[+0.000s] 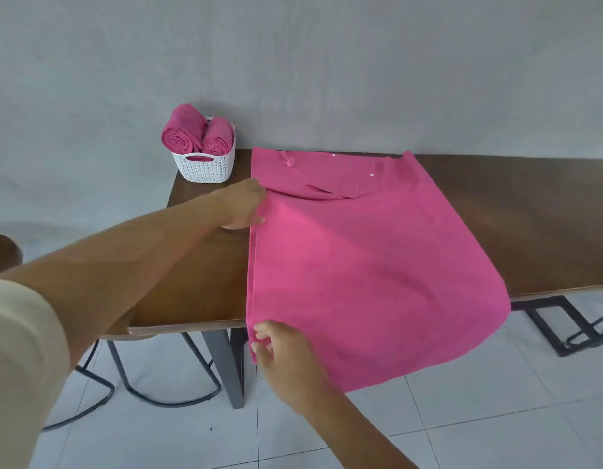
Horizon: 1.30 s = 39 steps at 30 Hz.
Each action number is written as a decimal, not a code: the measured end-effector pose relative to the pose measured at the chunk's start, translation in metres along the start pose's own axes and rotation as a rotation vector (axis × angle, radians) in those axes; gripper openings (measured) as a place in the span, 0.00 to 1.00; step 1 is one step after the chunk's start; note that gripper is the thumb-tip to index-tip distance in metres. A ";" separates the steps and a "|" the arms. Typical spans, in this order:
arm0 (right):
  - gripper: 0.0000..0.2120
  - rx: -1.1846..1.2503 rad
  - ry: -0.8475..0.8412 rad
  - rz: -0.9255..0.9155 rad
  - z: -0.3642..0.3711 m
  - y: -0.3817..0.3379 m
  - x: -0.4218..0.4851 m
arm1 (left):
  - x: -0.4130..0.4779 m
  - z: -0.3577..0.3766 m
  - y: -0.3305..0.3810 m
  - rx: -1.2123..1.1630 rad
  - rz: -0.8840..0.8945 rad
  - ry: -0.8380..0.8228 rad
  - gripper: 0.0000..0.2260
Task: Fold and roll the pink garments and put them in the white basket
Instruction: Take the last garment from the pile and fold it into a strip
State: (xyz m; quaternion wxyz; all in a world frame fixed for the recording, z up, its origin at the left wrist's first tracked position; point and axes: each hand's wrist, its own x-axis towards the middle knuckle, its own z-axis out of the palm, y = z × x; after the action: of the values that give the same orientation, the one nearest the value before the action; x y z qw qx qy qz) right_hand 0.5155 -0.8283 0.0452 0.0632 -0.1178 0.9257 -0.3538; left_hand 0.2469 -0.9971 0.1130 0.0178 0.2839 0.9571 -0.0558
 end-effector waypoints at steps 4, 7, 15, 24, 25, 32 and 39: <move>0.13 -0.058 -0.078 -0.023 -0.002 0.007 -0.004 | -0.017 0.036 -0.005 0.097 0.085 0.001 0.22; 0.13 -0.071 -0.077 -0.021 -0.010 0.013 -0.002 | -0.029 0.049 -0.008 0.100 0.112 0.052 0.18; 0.15 -0.106 -0.056 0.035 -0.039 0.030 0.010 | -0.036 0.065 -0.007 0.025 0.138 0.112 0.18; 0.16 -0.299 -0.057 -0.010 -0.097 0.073 0.037 | -0.009 0.052 0.021 -0.217 0.159 0.374 0.13; 0.16 -0.312 -0.051 -0.018 -0.106 0.080 0.041 | -0.003 0.051 0.026 -0.234 0.162 0.391 0.13; 0.16 -0.374 -0.014 -0.053 -0.166 0.133 0.093 | 0.058 0.057 0.054 -0.323 0.025 0.297 0.18; 0.16 -0.331 0.022 -0.051 -0.209 0.194 0.148 | 0.142 0.054 0.088 -0.270 -0.059 0.131 0.23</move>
State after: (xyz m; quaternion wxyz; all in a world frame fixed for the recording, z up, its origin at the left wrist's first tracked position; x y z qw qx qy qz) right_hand 0.2973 -0.5937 0.0655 0.0239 -0.1461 0.9688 -0.1990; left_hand 0.1754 -0.8535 0.0413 -0.0082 0.2536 0.9629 0.0917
